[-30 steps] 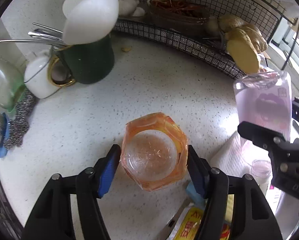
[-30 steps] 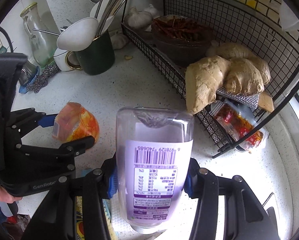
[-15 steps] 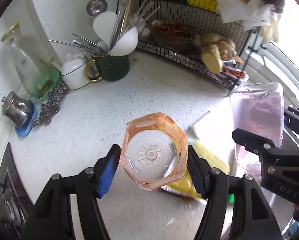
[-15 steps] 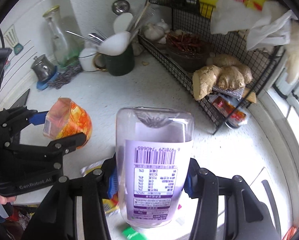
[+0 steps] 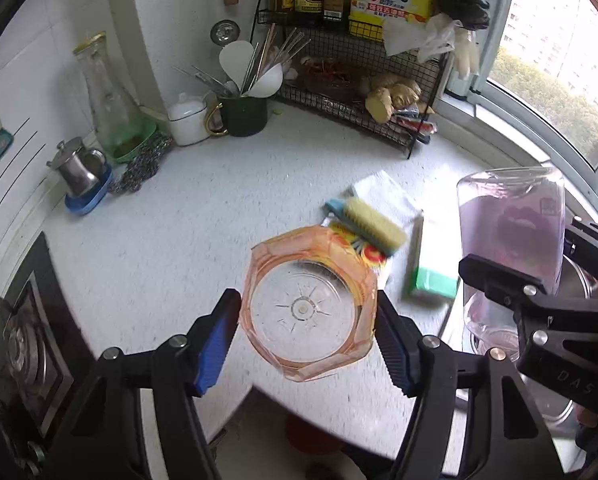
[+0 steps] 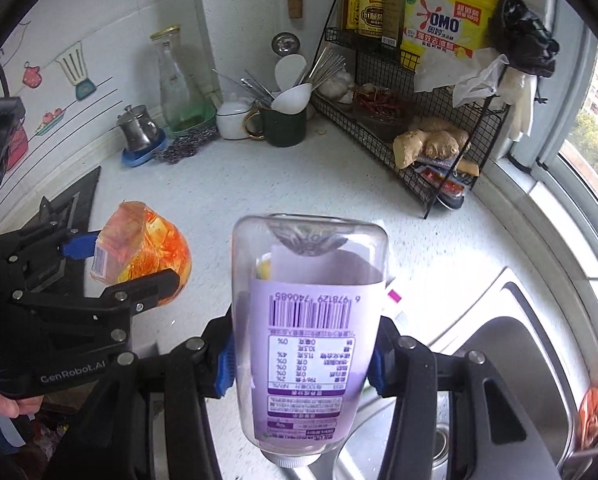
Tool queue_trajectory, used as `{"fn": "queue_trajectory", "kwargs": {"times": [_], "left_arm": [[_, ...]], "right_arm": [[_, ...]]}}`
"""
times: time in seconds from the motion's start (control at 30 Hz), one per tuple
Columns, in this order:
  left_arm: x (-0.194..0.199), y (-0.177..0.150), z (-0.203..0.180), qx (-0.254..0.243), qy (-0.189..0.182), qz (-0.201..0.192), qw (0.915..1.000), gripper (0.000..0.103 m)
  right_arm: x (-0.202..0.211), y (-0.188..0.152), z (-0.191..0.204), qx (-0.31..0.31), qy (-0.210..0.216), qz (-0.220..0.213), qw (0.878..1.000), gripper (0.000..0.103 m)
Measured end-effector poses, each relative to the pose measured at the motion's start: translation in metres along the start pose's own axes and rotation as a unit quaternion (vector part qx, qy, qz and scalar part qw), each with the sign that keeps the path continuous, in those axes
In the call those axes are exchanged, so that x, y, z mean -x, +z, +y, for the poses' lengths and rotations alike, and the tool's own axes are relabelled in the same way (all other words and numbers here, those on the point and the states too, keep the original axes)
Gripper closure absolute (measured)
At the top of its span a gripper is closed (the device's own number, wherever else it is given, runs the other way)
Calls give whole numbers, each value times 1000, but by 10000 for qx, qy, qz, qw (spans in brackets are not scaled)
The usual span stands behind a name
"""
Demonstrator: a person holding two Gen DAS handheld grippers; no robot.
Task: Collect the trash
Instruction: 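Carry the cup and bottle down toward the red bin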
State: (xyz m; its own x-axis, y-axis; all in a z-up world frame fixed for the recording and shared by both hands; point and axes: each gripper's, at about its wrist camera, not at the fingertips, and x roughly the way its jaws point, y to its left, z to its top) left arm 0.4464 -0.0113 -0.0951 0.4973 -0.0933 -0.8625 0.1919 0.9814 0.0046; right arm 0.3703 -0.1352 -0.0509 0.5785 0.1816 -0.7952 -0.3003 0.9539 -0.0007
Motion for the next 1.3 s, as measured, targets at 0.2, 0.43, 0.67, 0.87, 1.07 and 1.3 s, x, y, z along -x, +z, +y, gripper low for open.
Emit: {"fn": "queue_trajectory", "kwargs": {"times": [0.2, 0.43, 0.67, 0.87, 1.07, 1.3], "left_arm": [[37, -50, 6, -34, 40, 22, 10000, 40], [79, -116, 17, -27, 0, 4, 10000, 40], [89, -192, 28, 125, -178, 355, 9991, 40], [80, -241, 30, 238, -318, 721, 9966, 39], [47, -275, 35, 461, -468, 1082, 9920, 39], [-28, -312, 32, 469, -408, 1482, 9870, 39]], "right_arm": [[26, -36, 35, 17, -73, -56, 10000, 55], [52, -83, 83, 91, -114, -70, 9999, 55], [53, -142, 123, 151, -69, 251, 9995, 55], [45, -184, 146, 80, 12, 618, 9981, 55], [24, -215, 157, 126, 61, 889, 9959, 55], [-42, -257, 159, 54, -28, 1291, 9916, 55]]}}
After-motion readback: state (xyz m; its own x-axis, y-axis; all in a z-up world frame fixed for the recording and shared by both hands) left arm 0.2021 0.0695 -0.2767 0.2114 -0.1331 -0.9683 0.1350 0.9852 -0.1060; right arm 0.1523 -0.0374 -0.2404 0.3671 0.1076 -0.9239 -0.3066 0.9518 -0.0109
